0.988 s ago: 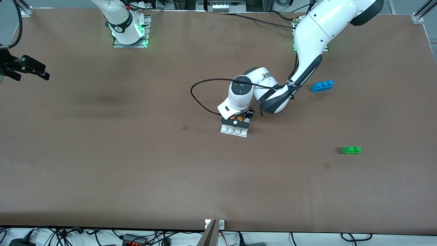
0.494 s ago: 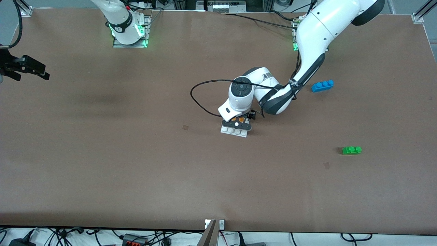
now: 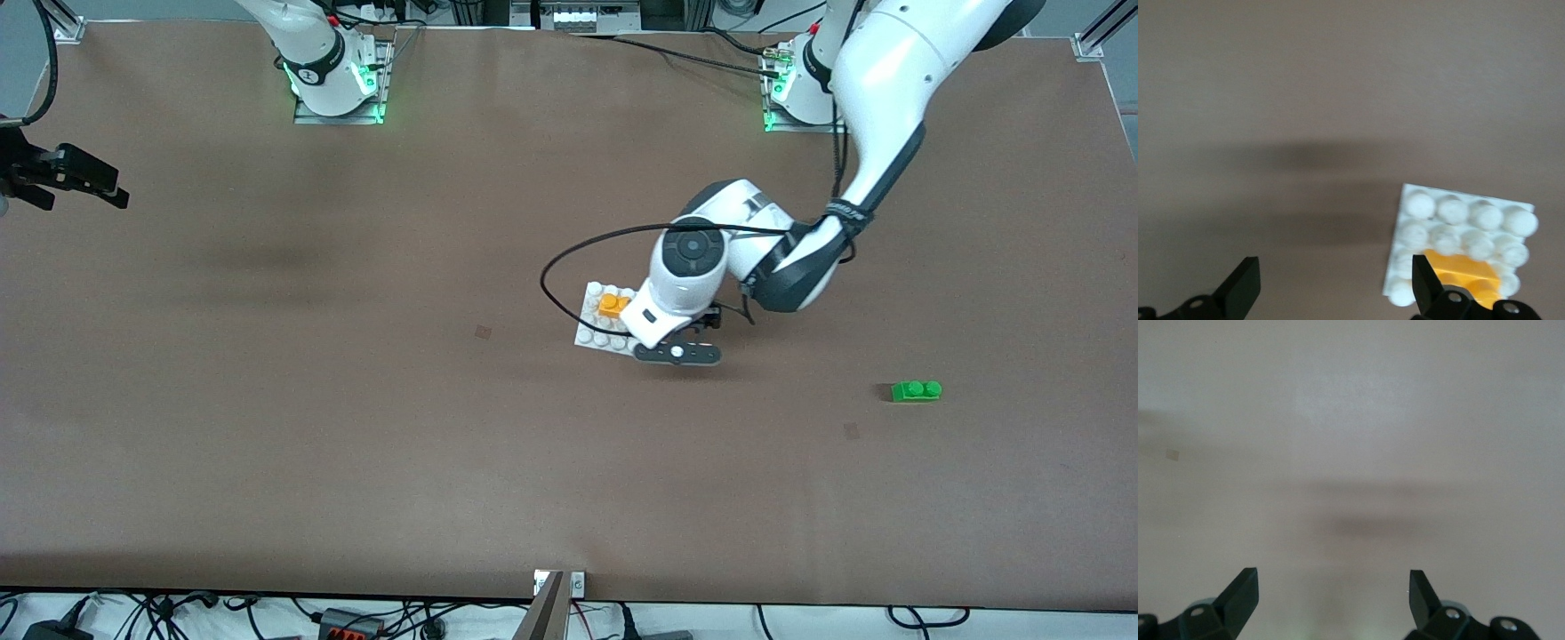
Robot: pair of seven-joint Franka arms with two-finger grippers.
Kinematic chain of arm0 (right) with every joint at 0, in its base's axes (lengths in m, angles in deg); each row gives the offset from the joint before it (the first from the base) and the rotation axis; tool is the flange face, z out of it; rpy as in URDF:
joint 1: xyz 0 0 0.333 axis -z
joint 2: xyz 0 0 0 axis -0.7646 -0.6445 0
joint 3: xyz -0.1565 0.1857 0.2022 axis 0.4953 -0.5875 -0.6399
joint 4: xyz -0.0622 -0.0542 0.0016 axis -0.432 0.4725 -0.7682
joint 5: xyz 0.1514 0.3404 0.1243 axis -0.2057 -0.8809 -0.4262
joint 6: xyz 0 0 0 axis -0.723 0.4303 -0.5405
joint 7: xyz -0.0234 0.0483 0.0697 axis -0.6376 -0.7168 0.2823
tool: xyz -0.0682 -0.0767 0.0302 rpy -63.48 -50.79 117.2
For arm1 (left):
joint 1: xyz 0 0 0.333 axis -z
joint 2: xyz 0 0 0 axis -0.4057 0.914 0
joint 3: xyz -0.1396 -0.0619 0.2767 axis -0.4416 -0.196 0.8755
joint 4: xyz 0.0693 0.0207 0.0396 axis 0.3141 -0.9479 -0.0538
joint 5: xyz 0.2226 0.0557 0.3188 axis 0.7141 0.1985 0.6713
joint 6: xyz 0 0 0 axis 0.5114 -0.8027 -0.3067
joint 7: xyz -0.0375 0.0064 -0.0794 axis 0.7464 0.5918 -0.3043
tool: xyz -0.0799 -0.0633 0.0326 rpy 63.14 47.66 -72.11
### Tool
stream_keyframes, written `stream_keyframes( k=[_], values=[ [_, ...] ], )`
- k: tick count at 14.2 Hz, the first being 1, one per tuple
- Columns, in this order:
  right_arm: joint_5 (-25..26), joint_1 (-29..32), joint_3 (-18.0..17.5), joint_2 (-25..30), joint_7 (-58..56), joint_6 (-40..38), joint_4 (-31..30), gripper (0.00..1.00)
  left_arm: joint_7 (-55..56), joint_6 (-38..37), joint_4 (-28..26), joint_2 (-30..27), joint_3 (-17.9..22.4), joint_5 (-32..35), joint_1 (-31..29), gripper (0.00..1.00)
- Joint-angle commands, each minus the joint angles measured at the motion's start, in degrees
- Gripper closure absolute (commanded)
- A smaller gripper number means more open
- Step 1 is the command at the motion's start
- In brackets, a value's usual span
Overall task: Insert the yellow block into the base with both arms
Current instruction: 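Open the left gripper and lift it away from the yellow block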
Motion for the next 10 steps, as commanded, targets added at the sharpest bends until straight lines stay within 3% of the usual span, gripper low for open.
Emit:
stream_keyframes(
  k=[1,5,8,10],
  values=[
    [0.5,-0.2,0.1,-0.1,0.4,-1.1,1.0,0.0,-8.5,-5.3,-1.2,-5.8,0.7,0.0,-2.1,0.0],
    [0.5,-0.2,0.1,-0.1,0.4,-1.1,1.0,0.0,-20.3,-9.8,-2.6,-12.8,5.5,-6.7,-3.1,0.0],
    [0.6,-0.2,0.1,-0.1,0.4,-1.1,1.0,0.0,-25.7,-12.4,-4.7,-19.0,11.3,-16.2,-3.5,0.0],
    [0.5,-0.2,0.1,-0.1,0.4,-1.1,1.0,0.0,-27.6,-14.2,-7.4,-24.2,12.5,-16.9,-3.5,0.0]
  ],
)
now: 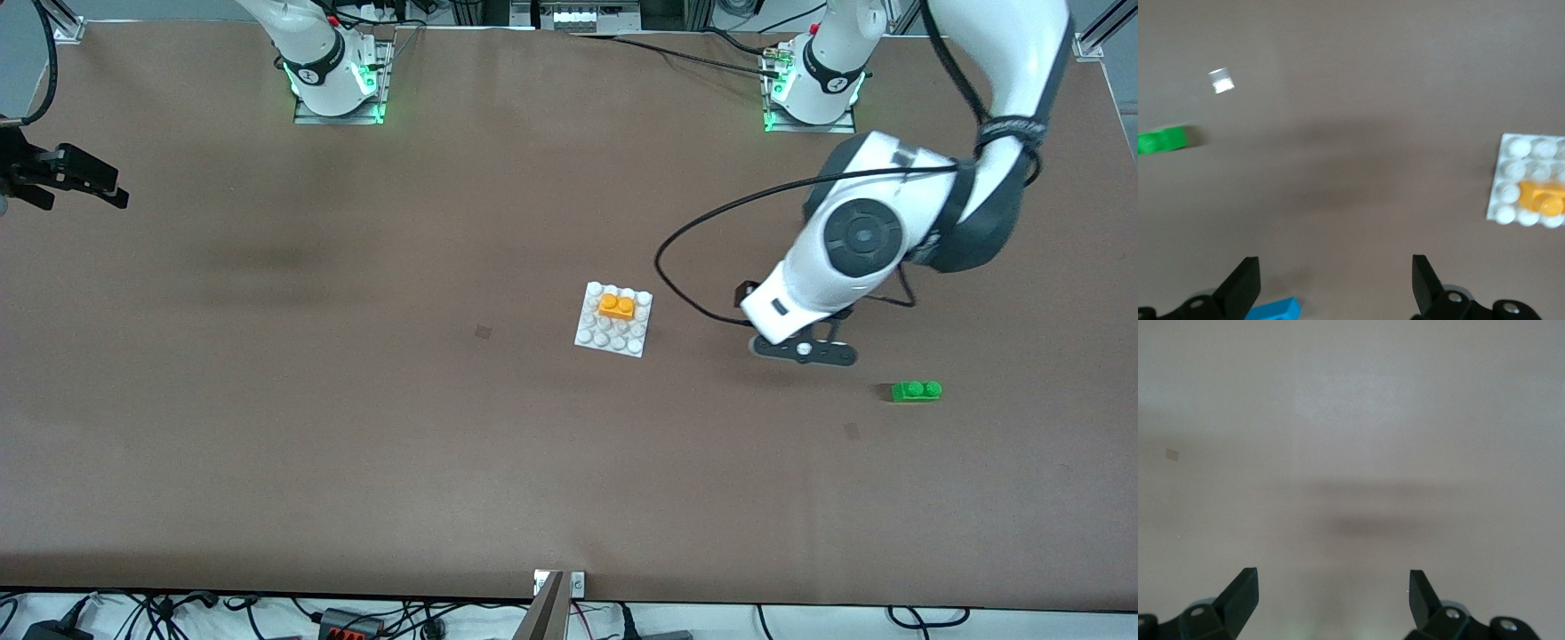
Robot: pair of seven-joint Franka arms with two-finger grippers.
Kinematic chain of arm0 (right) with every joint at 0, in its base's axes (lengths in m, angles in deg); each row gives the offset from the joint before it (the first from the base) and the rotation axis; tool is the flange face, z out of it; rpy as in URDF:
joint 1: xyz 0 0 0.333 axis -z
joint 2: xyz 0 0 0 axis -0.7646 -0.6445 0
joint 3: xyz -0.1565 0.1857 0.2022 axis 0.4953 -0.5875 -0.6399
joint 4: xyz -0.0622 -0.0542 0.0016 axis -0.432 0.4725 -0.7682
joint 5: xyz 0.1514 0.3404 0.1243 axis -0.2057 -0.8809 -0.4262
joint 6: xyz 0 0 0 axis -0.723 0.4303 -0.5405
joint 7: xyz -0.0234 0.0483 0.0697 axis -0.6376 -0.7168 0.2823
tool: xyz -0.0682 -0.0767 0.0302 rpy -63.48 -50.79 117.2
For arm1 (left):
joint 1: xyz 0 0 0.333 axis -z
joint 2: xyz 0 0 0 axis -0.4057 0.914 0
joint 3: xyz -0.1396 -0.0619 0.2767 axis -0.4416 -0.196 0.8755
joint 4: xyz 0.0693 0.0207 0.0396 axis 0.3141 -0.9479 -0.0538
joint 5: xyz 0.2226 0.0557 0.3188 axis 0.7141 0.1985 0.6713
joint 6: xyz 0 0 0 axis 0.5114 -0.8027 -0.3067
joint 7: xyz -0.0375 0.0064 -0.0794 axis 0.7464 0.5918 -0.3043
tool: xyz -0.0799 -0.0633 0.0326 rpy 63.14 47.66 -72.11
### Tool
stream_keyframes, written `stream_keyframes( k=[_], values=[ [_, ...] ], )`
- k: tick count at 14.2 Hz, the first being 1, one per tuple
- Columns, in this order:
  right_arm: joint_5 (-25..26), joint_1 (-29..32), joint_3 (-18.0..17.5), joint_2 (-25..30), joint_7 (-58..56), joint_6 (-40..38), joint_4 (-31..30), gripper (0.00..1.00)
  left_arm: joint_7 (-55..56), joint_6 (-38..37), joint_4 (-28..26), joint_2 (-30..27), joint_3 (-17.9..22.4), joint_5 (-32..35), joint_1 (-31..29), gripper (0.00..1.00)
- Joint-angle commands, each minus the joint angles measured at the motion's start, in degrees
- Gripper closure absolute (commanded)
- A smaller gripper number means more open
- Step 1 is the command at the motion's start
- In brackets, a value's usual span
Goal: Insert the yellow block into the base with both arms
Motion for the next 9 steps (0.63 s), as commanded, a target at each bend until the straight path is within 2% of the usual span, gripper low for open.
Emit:
stream_keyframes(
  k=[1,2,4,6,9],
  values=[
    [0.5,-0.2,0.0,-0.1,0.4,-1.1,1.0,0.0,-3.7,-1.9,-6.7,-10.0,3.5,-2.7,-0.1,0.0],
    [0.6,-0.2,0.0,-0.1,0.4,-1.1,1.0,0.0,-5.7,-2.1,-8.1,-12.9,4.9,-4.9,-0.1,0.0],
    [0.6,-0.2,0.0,-0.1,0.4,-1.1,1.0,0.0,-8.2,-3.7,-10.6,-18.8,10.1,-11.1,-0.1,0.0],
    [0.6,-0.2,0.0,-0.1,0.4,-1.1,1.0,0.0,-10.4,-8.6,-10.6,-23.6,13.4,-13.1,0.5,0.0],
    [0.6,-0.2,0.0,-0.1,0.4,-1.1,1.0,0.0,-11.2,-8.9,-11.3,-24.8,16.9,-13.9,0.8,0.0]
  ],
)
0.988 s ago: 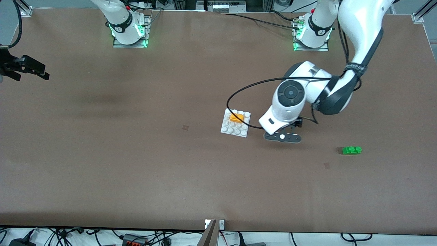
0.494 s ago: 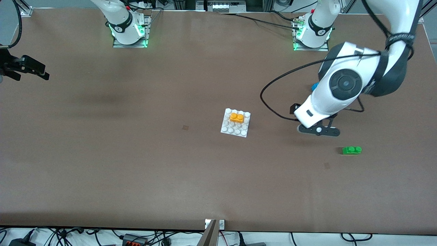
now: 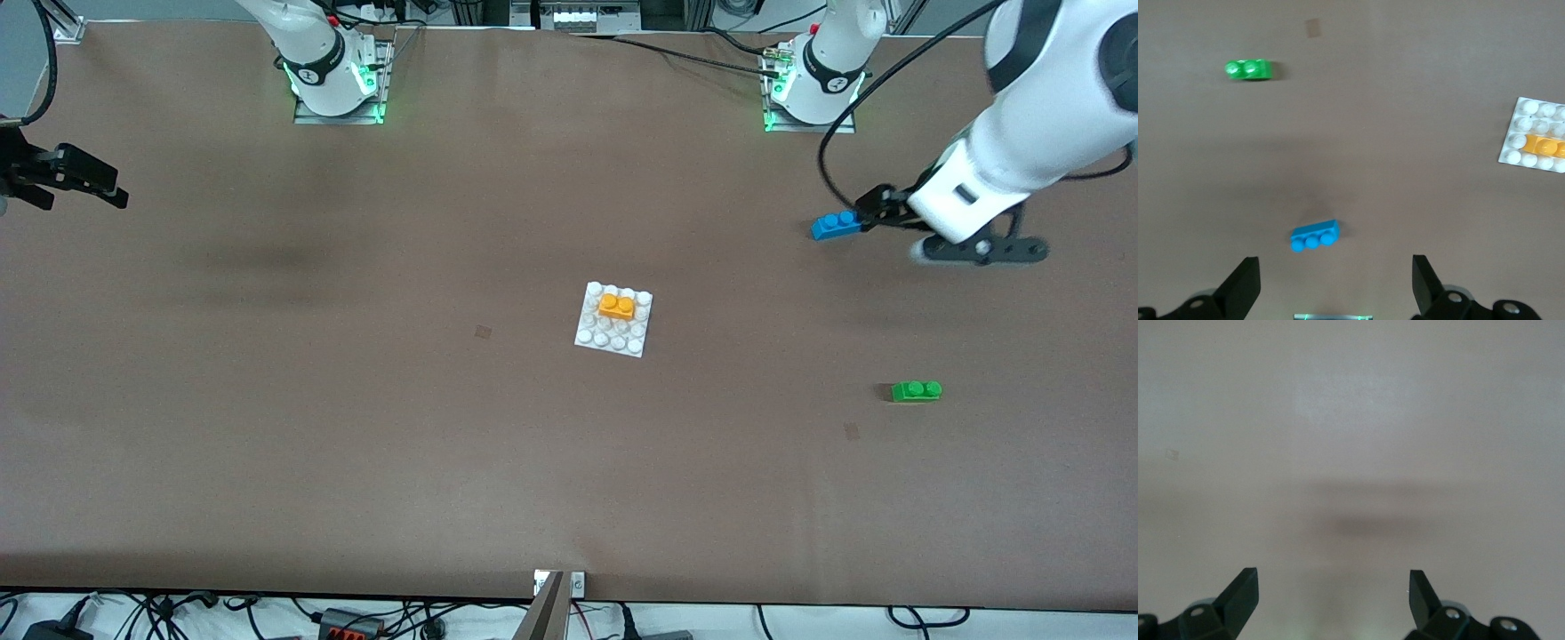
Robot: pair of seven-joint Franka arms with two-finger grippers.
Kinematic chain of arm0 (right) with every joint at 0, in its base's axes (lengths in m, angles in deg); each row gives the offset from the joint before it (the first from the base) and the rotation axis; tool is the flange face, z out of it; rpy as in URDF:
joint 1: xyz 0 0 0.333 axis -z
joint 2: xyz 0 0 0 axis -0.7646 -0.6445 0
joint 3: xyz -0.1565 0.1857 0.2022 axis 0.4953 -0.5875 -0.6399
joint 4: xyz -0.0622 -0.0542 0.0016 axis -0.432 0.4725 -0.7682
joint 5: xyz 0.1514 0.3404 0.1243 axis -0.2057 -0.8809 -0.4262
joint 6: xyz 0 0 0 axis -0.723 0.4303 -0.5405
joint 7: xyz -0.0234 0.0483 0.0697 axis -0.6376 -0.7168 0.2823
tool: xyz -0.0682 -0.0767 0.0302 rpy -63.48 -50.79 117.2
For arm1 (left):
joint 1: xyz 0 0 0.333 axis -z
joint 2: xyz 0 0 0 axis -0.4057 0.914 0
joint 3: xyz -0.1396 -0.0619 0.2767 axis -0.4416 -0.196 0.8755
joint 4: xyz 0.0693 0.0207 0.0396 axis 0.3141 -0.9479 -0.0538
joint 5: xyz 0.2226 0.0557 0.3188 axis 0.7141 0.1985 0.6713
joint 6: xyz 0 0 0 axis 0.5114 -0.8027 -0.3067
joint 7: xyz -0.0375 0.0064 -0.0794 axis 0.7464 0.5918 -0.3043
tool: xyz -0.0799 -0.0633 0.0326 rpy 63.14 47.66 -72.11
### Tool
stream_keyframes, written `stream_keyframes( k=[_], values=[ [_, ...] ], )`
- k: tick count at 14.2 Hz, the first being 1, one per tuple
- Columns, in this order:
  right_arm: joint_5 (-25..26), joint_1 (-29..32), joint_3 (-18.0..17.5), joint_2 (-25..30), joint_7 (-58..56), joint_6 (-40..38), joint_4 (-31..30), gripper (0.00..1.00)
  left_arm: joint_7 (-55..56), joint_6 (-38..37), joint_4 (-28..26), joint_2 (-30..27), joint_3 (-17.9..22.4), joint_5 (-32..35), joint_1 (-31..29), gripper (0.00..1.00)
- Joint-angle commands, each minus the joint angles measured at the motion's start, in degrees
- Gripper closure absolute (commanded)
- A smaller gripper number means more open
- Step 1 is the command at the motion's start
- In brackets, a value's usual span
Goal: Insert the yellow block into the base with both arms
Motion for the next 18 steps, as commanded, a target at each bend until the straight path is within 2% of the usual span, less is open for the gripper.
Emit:
stream_keyframes(
  k=[1,5,18],
  values=[
    [0.6,-0.2,0.0,-0.1,0.4,-1.1,1.0,0.0,-2.8,0.8,-2.0,-1.5,2.7,-2.7,1.0,0.0],
    [0.6,-0.2,0.0,-0.1,0.4,-1.1,1.0,0.0,-8.9,0.3,1.8,0.5,4.5,-2.4,1.3,0.0],
    [0.6,-0.2,0.0,-0.1,0.4,-1.1,1.0,0.0,-9.0,-2.8,6.3,2.2,5.4,-2.8,1.7,0.0]
  ],
)
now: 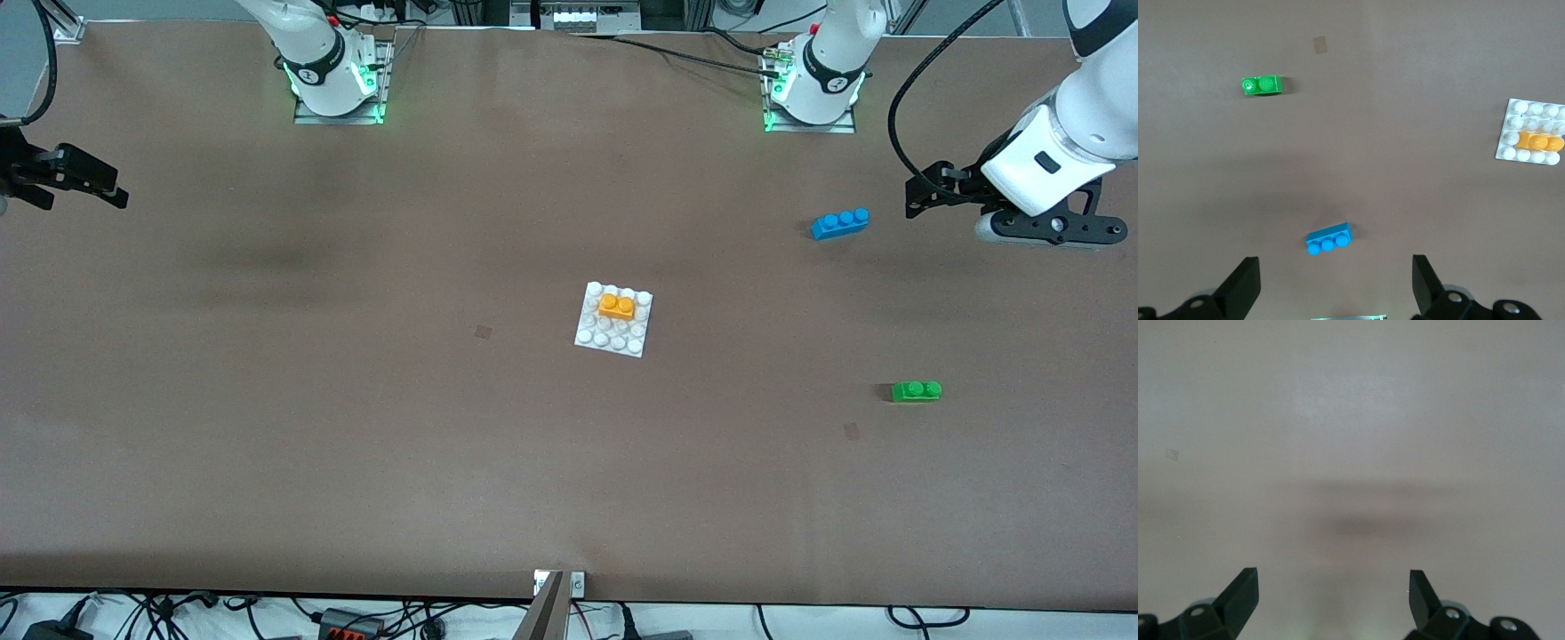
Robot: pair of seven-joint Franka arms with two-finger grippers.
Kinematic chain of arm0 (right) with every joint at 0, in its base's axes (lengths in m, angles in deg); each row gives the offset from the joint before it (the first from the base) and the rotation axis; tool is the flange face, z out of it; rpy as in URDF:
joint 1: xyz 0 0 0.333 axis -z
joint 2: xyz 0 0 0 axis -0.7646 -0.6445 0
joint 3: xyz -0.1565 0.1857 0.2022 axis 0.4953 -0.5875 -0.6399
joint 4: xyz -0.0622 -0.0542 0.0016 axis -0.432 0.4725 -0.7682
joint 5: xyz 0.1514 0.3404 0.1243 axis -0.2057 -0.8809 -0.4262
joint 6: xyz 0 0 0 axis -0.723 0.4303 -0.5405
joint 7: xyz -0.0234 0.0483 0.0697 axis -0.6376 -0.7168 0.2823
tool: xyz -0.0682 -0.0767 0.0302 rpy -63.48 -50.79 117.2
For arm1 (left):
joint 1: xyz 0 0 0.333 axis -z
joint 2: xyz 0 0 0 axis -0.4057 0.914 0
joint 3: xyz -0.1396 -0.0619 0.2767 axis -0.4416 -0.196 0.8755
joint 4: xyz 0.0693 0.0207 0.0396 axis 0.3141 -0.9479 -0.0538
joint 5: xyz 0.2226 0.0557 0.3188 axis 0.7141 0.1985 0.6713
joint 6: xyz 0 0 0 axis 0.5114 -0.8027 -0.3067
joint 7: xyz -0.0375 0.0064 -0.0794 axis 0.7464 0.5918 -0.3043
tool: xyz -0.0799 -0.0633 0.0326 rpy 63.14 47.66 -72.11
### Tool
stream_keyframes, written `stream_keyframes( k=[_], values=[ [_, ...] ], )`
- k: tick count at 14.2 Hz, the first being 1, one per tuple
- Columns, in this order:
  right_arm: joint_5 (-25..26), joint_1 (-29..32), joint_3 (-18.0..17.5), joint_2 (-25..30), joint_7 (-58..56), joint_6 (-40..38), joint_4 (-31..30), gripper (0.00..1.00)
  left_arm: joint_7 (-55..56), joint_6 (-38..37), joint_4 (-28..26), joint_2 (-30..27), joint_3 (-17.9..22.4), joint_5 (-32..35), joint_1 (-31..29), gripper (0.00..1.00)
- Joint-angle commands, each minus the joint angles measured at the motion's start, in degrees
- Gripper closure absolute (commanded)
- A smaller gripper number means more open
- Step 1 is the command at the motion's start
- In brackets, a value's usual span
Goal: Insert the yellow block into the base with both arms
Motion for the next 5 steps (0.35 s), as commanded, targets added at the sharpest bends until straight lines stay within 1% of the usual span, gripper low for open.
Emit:
stream_keyframes(
  k=[1,5],
  values=[
    [0.6,-0.2,0.0,0.0,0.4,-1.1,1.0,0.0,-1.4,-1.5,3.4,2.2,0.9,-1.3,0.9,0.0],
    [0.6,-0.2,0.0,-0.1,0.4,-1.1,1.0,0.0,-1.3,-1.6,3.6,2.6,1.0,-1.3,0.8,0.0]
  ],
)
